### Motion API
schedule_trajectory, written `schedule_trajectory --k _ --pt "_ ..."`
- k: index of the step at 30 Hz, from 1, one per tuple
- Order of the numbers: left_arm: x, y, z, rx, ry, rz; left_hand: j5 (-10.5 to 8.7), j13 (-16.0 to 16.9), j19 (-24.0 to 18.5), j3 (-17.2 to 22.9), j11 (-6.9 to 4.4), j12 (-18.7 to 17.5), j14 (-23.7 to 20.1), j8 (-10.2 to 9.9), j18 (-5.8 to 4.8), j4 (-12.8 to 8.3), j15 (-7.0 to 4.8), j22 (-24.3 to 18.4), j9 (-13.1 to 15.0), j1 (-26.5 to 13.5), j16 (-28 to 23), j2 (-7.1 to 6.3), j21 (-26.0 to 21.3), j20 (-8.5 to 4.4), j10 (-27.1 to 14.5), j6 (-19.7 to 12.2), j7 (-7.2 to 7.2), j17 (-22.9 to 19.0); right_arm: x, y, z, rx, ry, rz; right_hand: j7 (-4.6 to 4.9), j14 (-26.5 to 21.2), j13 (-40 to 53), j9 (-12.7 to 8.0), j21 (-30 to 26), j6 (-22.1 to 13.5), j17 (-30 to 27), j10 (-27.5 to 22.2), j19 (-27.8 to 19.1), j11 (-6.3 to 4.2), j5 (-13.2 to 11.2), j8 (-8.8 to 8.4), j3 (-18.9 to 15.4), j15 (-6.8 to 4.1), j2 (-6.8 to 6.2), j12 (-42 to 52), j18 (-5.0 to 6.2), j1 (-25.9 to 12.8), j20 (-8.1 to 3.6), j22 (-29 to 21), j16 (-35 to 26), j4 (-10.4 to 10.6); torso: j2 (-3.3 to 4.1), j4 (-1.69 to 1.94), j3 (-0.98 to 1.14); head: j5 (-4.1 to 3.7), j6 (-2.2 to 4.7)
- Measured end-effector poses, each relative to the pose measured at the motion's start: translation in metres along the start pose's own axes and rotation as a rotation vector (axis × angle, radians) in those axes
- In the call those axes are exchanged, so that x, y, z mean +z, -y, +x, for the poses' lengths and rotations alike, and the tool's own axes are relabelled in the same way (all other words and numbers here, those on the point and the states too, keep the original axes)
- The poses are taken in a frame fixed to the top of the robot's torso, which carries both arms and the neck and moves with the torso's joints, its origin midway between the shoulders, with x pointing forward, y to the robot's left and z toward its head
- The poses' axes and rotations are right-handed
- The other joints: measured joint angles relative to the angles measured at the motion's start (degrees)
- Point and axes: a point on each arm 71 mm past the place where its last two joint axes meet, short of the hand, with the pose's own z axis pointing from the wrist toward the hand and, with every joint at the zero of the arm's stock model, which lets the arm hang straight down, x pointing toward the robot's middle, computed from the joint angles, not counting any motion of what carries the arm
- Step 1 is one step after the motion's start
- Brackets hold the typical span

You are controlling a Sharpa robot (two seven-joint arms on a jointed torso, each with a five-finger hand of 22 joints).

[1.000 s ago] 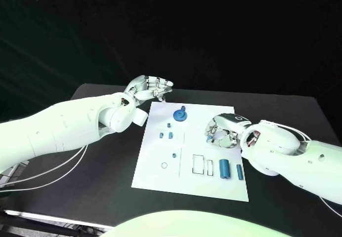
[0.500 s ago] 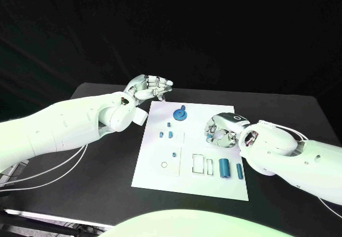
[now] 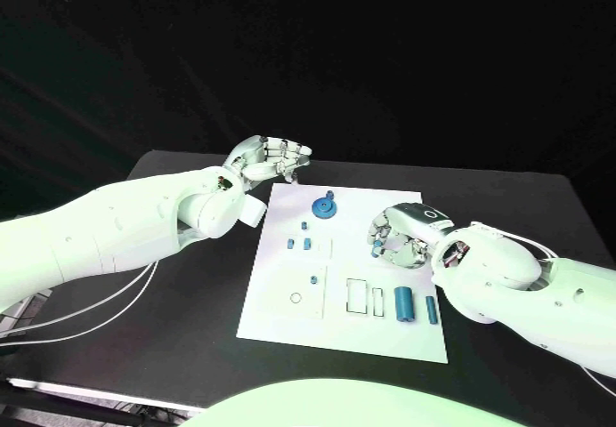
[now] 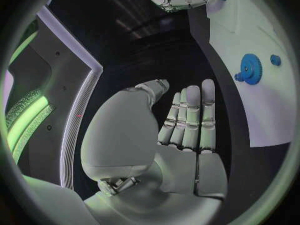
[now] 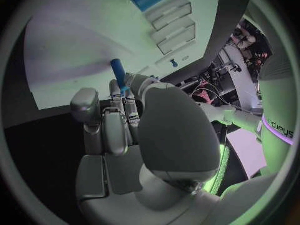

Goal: Assemble the parts on the task board

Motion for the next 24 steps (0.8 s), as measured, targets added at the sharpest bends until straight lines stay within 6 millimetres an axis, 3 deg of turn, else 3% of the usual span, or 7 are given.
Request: schedule_trajectory --k 2,4,15,24 --pt "0.000 0.000 0.000 0.000 0.001 0.000 0.00 0.0 0.0 0.0 0.00 0.0 0.0 0.0 0.00 0.0 0.00 0.0 0.0 0.0 0.0 0.00 0.0 0.00 0.0 0.0 0.00 0.0 -0.002 -0.003 -0.004 0.002 0.016 -0.010 -0.09 0.2 0.0 2.6 0.4 -0.1 0.0 0.0 0.0 0.04 0.0 0.03 0.3 -0.21 -0.15 0.0 0.00 -0.1 0.00 0.2 0.0 0.0 -0.01 0.01 -0.02 -0.01 0.06" --pt "0.001 0.000 0.000 0.000 0.001 0.000 0.00 0.0 0.0 0.0 0.00 0.3 -0.1 0.7 0.00 0.0 -0.15 0.0 0.2 0.0 0.0 0.00 0.0 0.00 0.0 0.0 0.00 -0.1 -0.003 -0.007 -0.009 0.005 0.036 -0.023 -0.09 0.2 0.0 3.2 0.4 -0.1 0.1 0.0 0.0 0.04 0.0 0.03 0.4 -0.21 -0.22 -0.1 0.00 -0.2 0.00 0.3 0.0 -0.1 -0.01 0.01 -0.02 0.00 0.11" --pt "0.002 -0.001 0.001 -0.001 0.000 0.001 0.00 -0.1 0.0 0.0 0.00 0.3 -0.2 0.9 0.00 0.0 -0.21 0.0 0.3 0.0 0.0 0.00 -0.2 0.00 0.0 0.0 0.00 -0.1 -0.009 -0.034 -0.022 0.054 0.081 -0.094 -0.13 0.2 0.0 3.6 0.6 -0.1 0.4 0.0 0.4 0.04 0.0 0.39 1.0 -0.20 -0.59 -0.5 0.00 -0.6 0.00 0.6 0.0 -0.7 -0.05 -0.07 0.04 0.41 0.29" --pt "0.005 -0.002 0.003 -0.002 -0.001 0.001 0.00 0.0 0.0 0.0 0.00 0.3 -0.2 0.9 0.00 0.0 -0.21 0.0 0.4 0.0 0.0 0.00 -0.2 0.00 0.0 0.1 -0.14 -0.1 0.000 -0.075 -0.009 0.120 0.055 -0.186 -0.02 0.2 0.0 3.9 0.6 -0.4 0.3 0.0 0.4 0.05 -0.1 0.39 1.2 -0.20 -0.50 -0.8 0.01 -0.7 0.00 0.5 0.0 -0.9 -0.10 -0.19 0.07 1.02 0.31"
